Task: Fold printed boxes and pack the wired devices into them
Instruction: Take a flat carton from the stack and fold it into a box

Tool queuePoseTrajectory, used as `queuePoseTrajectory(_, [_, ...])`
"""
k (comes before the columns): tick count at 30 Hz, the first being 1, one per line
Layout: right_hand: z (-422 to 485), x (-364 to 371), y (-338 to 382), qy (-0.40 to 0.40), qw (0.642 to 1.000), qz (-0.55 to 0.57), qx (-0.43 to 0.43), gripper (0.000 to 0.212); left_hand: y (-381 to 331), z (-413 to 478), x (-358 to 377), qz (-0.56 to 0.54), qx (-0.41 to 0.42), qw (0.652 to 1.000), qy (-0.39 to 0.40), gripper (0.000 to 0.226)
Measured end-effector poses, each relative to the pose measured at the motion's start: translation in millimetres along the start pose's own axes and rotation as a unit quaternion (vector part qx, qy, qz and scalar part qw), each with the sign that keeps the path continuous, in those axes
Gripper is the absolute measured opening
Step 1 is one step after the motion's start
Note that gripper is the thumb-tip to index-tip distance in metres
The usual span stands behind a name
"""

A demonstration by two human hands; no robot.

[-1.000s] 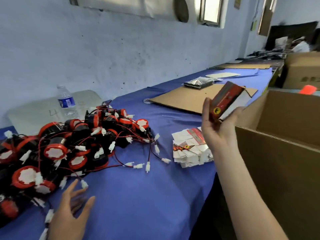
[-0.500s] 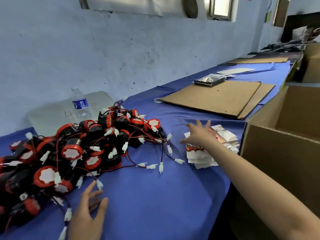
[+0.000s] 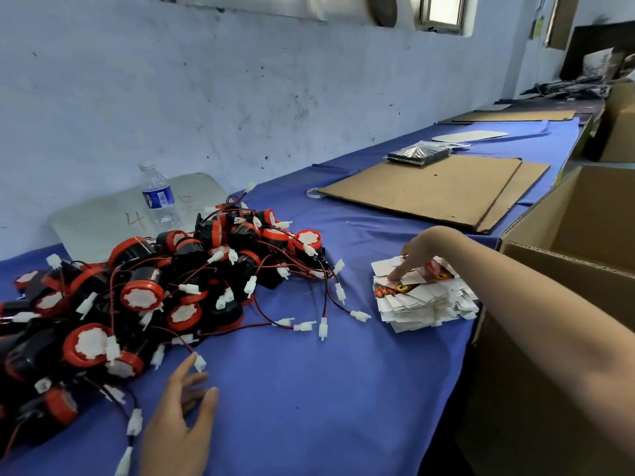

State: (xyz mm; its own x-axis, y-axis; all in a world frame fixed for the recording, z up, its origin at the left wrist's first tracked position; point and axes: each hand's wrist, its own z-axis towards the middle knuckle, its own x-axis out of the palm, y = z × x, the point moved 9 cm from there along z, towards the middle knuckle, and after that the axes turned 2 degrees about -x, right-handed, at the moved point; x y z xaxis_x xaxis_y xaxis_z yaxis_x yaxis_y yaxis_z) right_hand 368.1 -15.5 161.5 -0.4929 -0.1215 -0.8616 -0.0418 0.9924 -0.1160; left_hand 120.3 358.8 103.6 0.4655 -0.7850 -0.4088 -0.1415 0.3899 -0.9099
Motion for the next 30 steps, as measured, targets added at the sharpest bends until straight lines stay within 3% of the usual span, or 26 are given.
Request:
queuePoseTrajectory(6, [8,-6,-9,-0.039,0.999,0.023,0.02,0.104,0,0,-1,0.0,-0.006,1.0,0.001,0.05])
queuePoseTrajectory(9, [9,-14,-24,-0.098,0.991,0.064,0.06,0.103,1,0,-1,0.002,-0.008,1.0,0.0,0.052])
queuePoseTrajectory(15, [4,-40,-40,-0.168,0.978,0.097,0.076,0.082,1,1,0,-0.001,-0.003,1.0,0.005,0.053])
queuePoseTrajectory(18, [-12,-70,-31,-0.267,0.961,-0.019,0.072,0.062,0,2,1,0.006,0.003,1.0,0.008,0.053])
queuePoseTrajectory(20, [-29,-93,-13,-0.349,0.927,-0.123,0.061,0.064,-1,2,2,0.007,0.009,1.0,0.011,0.053])
queuePoseTrajectory(23, [-55,-117,10,-0.421,0.893,-0.156,0.033,0.07,-6,0,2,-0.001,0.02,1.0,0.011,0.052])
queuePoseTrajectory(25, [-73,-128,22,-0.463,0.882,-0.088,-0.011,0.067,-9,-1,0,-0.014,0.028,1.0,0.0,0.049])
queuePoseTrajectory(27, [-96,-130,40,-0.492,0.864,0.052,-0.095,0.058,-17,-4,-2,-0.025,0.05,0.998,-0.005,0.052])
queuePoseTrajectory(30, [-118,-100,101,-0.448,0.838,0.211,-0.229,0.048,-31,-14,2,-0.047,0.098,0.994,0.021,0.092])
